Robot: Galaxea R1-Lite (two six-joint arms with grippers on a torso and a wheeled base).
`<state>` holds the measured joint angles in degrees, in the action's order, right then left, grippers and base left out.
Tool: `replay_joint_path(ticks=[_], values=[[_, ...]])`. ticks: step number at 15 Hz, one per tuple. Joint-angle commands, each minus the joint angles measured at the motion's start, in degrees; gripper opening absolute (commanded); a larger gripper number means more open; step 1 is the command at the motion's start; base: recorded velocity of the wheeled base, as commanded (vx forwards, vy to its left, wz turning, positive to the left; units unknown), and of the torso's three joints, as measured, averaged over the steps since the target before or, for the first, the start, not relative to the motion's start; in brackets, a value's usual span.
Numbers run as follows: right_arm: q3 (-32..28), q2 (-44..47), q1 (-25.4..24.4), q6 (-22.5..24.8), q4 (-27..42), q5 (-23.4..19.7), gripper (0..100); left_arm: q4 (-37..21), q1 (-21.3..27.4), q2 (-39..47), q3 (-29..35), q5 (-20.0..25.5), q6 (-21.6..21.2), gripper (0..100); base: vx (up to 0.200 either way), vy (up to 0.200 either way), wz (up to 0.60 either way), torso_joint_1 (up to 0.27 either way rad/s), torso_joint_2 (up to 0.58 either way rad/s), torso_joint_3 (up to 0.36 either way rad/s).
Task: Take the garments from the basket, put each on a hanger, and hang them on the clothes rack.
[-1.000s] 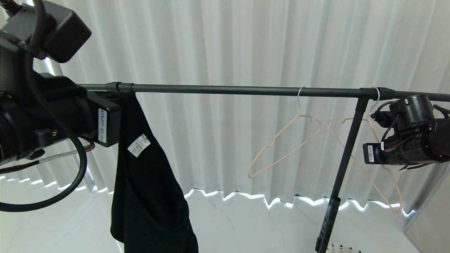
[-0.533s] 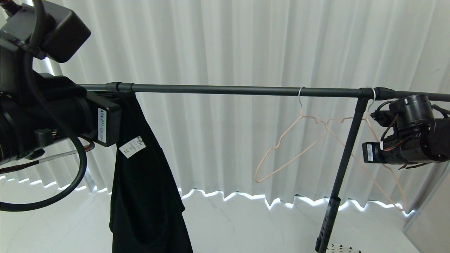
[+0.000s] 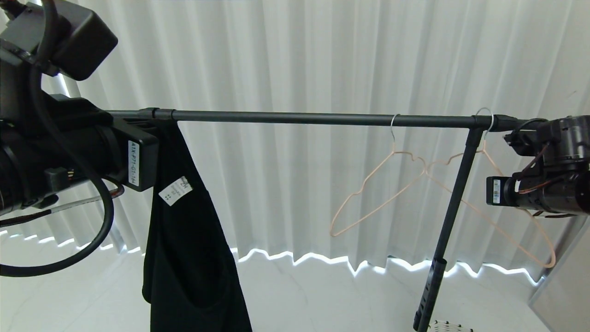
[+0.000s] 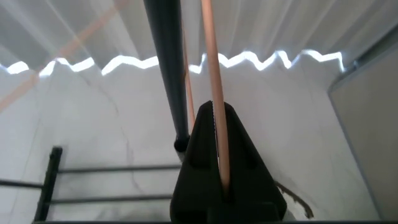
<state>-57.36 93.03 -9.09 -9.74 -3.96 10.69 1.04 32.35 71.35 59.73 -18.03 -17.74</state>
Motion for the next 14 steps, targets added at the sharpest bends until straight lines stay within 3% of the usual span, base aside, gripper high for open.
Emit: replay_joint_path(ticks=[1, 5, 9, 14], values=[[4.27, -3.38, -0.05, 0.69, -5.44, -0.06, 0, 0.46, -0.01, -0.34, -0.06, 0.01, -0.02, 0, 0.000, 0.000, 0.00, 0.000, 0.00, 0.000], [12.09, -6.54, -0.05, 5.43, -15.20, 0.03, 0, 0.55, -0.01, -0.51, -0.06, 0.01, 0.07, 0, 0.000, 0.000, 0.00, 0.000, 0.00, 0.000], [15.96, -6.98, -0.05, 5.52, -24.87, 0.03, 0, 0.55, -0.01, -0.95, -0.50, 0.01, 0.07, 0, 0.000, 0.000, 0.00, 0.000, 0.00, 0.000], [20.97, -12.25, 0.04, 6.05, -25.92, 0.91, 0, 0.55, -0.10, -2.45, -2.78, 0.01, 0.07, 0, 0.000, 0.000, 0.00, 0.000, 0.00, 0.000]])
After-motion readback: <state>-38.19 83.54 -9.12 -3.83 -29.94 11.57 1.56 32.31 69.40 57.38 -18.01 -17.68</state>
